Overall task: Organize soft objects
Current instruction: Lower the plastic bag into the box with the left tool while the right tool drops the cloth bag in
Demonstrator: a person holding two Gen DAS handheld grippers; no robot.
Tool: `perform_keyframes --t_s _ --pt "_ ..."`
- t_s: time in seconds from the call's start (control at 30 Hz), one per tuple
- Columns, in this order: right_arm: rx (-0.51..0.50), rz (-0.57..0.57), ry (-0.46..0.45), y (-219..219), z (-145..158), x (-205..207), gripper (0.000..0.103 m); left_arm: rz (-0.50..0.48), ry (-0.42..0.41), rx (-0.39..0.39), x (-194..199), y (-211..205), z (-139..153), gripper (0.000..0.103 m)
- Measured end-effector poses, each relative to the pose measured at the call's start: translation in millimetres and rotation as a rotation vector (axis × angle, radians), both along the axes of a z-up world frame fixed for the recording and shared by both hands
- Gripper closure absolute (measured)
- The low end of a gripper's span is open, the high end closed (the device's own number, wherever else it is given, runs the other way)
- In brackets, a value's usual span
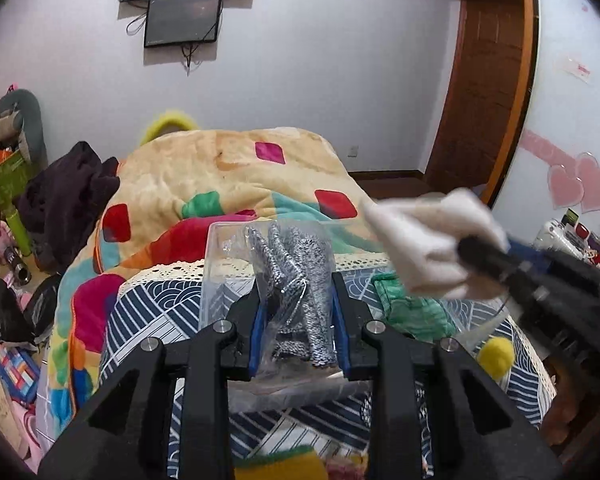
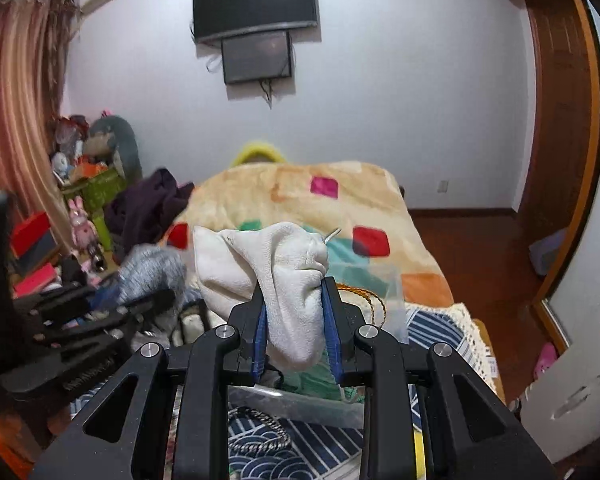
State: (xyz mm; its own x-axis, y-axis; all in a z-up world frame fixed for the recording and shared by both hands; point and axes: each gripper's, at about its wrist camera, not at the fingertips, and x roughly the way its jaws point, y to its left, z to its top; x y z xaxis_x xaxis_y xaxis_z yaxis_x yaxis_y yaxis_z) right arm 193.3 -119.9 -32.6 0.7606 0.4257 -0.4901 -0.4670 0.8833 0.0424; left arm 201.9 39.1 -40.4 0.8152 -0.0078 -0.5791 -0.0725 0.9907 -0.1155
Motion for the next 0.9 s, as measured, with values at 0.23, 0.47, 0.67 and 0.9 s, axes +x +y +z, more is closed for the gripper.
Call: perform_keyframes --t_s 0.23,0.47,0.67,0.9 --pt "-0.033 0.015 0.132 5.9 -27.5 22.9 0.081 -0.012 0.071 0.025 26.0 -1.1 -19.3 0.074" --pt "-0.066 0.023 0.18 3.4 -33.6 24.0 0.078 -0.034 0.125 0.032 35.3 -3.2 -32.7 0.074" --pt "-0.051 0.047 0.21 -2.8 -30.2 20.5 0.073 -0.056 0.122 0.047 29.8 -7.4 -30.4 0.063" --pt "-0.067 0.081 0.165 -8.4 -20.1 5.4 0.054 -0.061 0.063 0.025 6.2 -3.1 -10.0 0.054"
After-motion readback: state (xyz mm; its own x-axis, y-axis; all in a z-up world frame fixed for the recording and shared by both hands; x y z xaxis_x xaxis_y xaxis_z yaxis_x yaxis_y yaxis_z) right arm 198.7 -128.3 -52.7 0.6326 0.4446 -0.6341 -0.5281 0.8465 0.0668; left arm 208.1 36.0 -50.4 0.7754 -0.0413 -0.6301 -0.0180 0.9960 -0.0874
